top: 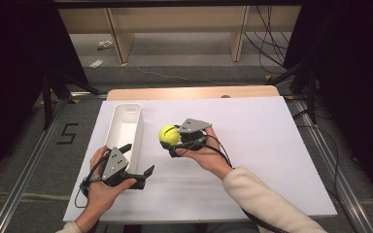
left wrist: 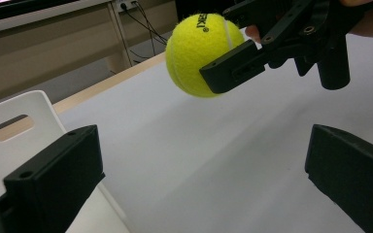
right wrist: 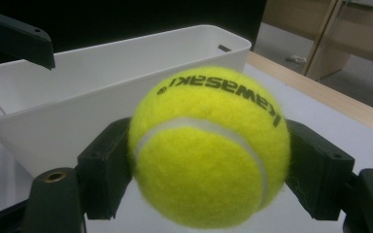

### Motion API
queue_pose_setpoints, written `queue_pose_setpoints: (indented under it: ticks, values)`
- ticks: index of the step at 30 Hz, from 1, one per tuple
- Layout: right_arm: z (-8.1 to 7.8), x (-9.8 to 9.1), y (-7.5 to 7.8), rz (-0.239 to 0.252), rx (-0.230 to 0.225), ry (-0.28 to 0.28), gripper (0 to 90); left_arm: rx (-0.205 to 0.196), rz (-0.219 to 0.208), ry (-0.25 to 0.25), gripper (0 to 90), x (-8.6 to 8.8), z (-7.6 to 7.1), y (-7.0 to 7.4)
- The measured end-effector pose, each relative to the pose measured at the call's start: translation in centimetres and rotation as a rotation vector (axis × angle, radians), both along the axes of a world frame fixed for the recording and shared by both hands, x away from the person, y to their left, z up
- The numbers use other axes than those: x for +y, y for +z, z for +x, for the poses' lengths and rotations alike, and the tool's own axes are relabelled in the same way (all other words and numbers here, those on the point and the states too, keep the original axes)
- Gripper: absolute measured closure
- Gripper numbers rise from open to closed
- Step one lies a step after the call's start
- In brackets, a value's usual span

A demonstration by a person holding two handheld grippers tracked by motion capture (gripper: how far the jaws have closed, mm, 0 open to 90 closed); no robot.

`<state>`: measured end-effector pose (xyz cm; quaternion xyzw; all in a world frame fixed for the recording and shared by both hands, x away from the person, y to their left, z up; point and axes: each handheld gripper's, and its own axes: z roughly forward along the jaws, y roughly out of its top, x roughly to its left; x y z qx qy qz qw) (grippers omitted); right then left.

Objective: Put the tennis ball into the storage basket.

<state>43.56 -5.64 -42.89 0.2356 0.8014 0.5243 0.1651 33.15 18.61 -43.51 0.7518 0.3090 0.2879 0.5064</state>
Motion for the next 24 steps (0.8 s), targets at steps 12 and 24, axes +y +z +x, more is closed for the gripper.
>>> queue_pose_setpoints:
  ticks: [12,24]
  values:
    - [0.2,0.4,0.1,0.003,-0.005,0.005,26.1,0.000,0.000,-0.002,0.0,0.0,0.0,0.0]
    - [0.3,1.2,0.2,0.008,-0.005,0.016,26.1,0.000,0.001,-0.001,0.0,0.0,0.0,0.0]
